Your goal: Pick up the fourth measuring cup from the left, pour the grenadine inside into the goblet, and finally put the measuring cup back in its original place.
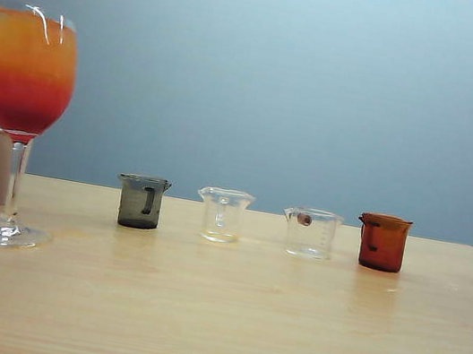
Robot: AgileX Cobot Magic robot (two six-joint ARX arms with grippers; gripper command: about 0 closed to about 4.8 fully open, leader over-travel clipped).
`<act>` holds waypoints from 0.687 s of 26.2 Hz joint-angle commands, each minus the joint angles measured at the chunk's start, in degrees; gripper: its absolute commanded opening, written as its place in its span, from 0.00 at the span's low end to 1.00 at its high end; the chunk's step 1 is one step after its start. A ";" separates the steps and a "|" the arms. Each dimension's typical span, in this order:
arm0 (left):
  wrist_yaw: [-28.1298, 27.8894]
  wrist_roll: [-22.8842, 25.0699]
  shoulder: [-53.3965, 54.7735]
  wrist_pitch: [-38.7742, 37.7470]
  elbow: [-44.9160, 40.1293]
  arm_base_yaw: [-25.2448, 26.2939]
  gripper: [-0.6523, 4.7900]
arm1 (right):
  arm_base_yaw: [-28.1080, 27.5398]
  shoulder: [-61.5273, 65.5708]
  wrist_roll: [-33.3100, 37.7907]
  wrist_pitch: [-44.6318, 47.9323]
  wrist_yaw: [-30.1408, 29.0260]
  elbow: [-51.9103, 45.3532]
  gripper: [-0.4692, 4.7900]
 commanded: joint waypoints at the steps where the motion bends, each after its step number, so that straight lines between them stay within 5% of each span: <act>1: 4.11 0.15 0.26 2.32 0.24 -0.11 0.11 | -0.13 -7.74 0.22 -8.15 2.10 0.52 0.09; 11: 15.96 -2.54 -0.13 -1.25 0.26 -0.11 0.11 | -0.17 -28.48 -0.61 -22.71 5.40 0.55 0.09; 18: 11.10 -6.08 -15.26 -1.92 -0.77 -0.11 0.11 | -0.17 -34.29 -2.75 -25.16 9.70 0.17 0.09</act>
